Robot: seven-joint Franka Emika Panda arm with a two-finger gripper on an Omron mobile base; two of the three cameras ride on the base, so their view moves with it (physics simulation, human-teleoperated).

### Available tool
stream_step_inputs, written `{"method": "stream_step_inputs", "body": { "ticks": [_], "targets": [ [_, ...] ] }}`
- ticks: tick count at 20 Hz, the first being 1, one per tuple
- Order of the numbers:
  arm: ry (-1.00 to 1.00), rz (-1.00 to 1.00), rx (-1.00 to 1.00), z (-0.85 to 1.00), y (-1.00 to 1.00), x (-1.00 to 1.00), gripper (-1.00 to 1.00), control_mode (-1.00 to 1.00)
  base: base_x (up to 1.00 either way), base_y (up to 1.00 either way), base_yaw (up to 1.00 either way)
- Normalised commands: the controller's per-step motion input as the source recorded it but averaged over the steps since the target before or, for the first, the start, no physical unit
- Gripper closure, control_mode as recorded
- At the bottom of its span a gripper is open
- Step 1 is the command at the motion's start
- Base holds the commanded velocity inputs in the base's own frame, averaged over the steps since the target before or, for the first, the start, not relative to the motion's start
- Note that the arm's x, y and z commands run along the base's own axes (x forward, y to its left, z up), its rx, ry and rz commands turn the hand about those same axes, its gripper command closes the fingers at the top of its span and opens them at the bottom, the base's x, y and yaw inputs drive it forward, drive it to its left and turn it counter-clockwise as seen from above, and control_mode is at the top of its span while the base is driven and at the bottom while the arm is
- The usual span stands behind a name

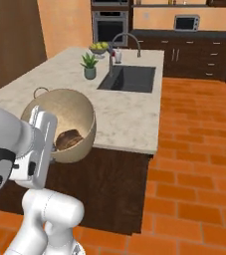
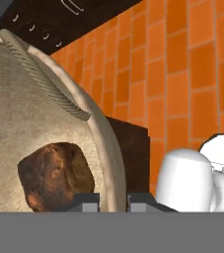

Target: Open the cabinet, pick up the bread from the cabinet and place it in the basket. Then move the basket to the dining counter.

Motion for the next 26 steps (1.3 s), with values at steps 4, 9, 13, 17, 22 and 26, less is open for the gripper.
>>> {"method": "stream_step_inputs", "body": {
  "ticks": [4,9,13,17,22,26],
  "targets": [
    [0.00,0.00,0.00,0.00,0.00,0.00,1.00,1.00,0.98,0.78,0.00],
    [0.00,0.00,0.00,0.00,0.00,0.00,1.00,1.00,0.75,0.04,0.11],
    [0.00,0.00,0.00,0.00,0.00,0.00,1.00,1.00,0.95,-0.01,0.17],
    [0.00,0.00,0.00,0.00,0.00,0.00,1.00,1.00,0.69,-0.11,0.18],
    [0.00,0.00,0.00,0.00,0.00,0.00,1.00,1.00,0.95,-0.16,0.20],
    [0.00,0.00,0.00,0.00,0.00,0.00,1.00,1.00,0.97,-0.29,0.23]
  ]
}}
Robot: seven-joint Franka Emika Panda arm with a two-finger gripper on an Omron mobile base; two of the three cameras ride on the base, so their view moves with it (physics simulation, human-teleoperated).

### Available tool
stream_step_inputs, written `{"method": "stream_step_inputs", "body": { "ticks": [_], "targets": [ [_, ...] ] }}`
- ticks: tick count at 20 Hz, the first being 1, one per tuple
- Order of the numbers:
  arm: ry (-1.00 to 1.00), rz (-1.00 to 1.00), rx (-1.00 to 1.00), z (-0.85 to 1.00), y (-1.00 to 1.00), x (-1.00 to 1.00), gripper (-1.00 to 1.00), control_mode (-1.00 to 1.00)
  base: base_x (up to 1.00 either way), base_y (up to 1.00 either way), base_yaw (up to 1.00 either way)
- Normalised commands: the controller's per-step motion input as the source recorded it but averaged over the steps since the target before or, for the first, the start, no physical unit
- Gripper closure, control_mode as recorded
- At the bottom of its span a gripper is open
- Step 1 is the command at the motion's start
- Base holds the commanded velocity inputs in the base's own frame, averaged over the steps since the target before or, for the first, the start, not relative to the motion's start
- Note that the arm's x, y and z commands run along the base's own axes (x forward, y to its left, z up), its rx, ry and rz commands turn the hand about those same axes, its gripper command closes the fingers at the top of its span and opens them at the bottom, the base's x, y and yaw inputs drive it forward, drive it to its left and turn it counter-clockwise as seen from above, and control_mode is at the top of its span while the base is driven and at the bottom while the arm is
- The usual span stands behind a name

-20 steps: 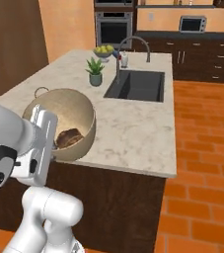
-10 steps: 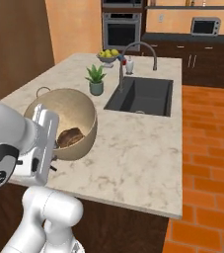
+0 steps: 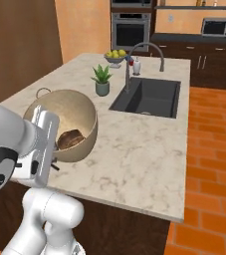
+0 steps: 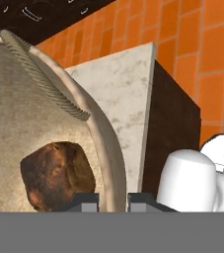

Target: Open the cabinet, pick up the bread from the cabinet and place it in the basket. Then move the basket to the dining counter.

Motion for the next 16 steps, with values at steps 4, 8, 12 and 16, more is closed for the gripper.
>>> {"method": "stream_step_inputs", "body": {
  "ticks": [4,8,12,16],
  "targets": [
    [0.00,0.00,0.00,0.00,0.00,0.00,1.00,1.00,0.88,-0.30,0.32],
    [0.00,0.00,0.00,0.00,0.00,0.00,1.00,1.00,0.56,0.00,0.18],
    [0.23,0.18,0.00,-0.62,-0.08,1.00,1.00,-1.00,0.00,0.00,0.00],
    [0.24,0.21,0.00,-0.67,-0.18,1.00,1.00,-1.00,0.00,0.00,0.00]
  ]
}}
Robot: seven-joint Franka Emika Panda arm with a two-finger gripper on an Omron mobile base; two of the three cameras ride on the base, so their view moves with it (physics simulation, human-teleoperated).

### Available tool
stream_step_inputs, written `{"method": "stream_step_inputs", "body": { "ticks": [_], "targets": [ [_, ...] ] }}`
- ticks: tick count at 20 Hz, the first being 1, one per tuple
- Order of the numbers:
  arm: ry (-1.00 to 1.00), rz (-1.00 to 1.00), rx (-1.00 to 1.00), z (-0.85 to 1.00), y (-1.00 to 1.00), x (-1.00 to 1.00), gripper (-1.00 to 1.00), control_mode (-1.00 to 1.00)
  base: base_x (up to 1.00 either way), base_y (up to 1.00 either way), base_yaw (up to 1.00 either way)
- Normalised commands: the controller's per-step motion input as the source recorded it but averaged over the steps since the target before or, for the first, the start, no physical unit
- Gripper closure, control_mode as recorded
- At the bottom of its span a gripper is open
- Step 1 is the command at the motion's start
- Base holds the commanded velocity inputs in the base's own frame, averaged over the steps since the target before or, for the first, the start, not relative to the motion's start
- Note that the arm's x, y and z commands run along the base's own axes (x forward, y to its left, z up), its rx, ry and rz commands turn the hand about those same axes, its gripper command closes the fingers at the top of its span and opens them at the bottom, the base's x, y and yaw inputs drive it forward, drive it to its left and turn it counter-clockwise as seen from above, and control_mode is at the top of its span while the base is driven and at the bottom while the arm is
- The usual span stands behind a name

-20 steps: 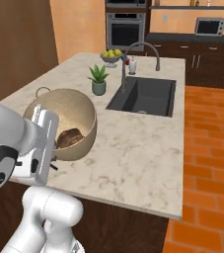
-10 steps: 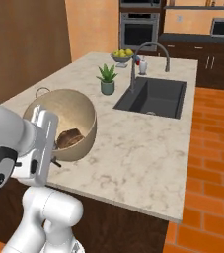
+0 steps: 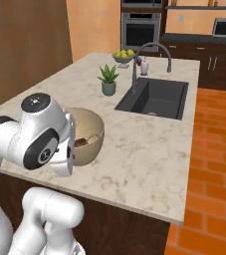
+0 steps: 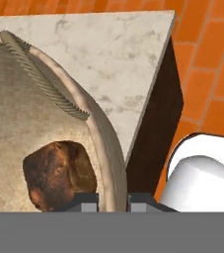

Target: Open the cabinet, pick up the bread from the cabinet and place it in the basket. Then move the basket to the dining counter.

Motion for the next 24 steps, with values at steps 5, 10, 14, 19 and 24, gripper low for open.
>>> {"method": "stream_step_inputs", "body": {
  "ticks": [5,10,14,19,24],
  "targets": [
    [0.04,0.19,0.00,-0.62,-0.43,0.91,1.00,-1.00,0.00,0.00,0.00],
    [0.00,0.09,0.00,-0.40,-0.14,0.82,1.00,-1.00,0.00,0.00,0.00],
    [0.04,0.02,0.00,-0.35,0.00,0.73,1.00,-1.00,0.00,0.00,0.00],
    [0.11,0.01,0.00,-0.46,0.00,0.48,1.00,-1.00,0.00,0.00,0.00],
    [0.14,0.01,0.00,-0.56,0.00,0.17,1.00,-1.00,0.00,0.00,0.00]
  ]
}}
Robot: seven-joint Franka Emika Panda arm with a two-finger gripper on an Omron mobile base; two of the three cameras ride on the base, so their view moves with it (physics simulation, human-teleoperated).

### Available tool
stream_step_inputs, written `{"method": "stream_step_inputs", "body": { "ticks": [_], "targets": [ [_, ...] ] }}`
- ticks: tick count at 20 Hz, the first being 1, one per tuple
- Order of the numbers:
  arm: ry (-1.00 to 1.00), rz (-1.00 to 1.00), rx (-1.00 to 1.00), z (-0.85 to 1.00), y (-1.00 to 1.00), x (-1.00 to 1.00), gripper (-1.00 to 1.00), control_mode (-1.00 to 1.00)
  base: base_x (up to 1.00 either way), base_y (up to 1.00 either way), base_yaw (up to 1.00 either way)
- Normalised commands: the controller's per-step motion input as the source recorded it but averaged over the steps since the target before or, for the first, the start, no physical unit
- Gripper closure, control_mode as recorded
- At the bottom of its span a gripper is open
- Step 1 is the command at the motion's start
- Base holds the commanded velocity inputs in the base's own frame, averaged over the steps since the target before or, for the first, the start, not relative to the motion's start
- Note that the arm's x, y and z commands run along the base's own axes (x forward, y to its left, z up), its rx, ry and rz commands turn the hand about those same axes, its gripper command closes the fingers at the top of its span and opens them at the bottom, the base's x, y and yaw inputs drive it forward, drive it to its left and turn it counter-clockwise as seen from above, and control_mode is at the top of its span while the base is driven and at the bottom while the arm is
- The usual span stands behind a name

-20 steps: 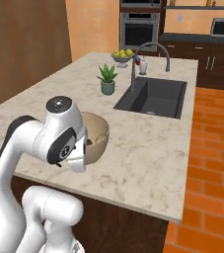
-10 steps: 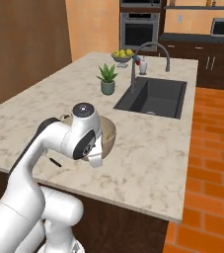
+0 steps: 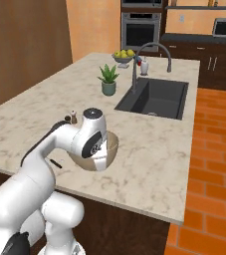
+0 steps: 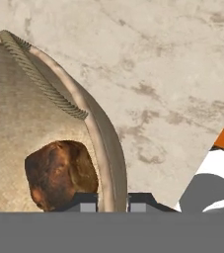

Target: Open the cabinet, pick up the bread from the cabinet and place it in the basket. Then move the basket to the dining counter.

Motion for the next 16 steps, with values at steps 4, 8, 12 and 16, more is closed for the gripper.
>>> {"method": "stream_step_inputs", "body": {
  "ticks": [4,8,12,16],
  "targets": [
    [0.11,0.02,0.00,-0.50,0.00,0.03,1.00,-1.00,0.00,0.00,0.00],
    [0.04,0.03,0.00,-0.36,0.00,0.00,1.00,-1.00,0.00,0.00,0.00],
    [0.00,0.03,0.00,-0.30,0.00,0.00,1.00,-1.00,0.00,0.00,0.00],
    [0.00,0.00,0.00,-0.05,0.00,-0.09,-1.00,-1.00,0.00,0.00,0.00]
  ]
}}
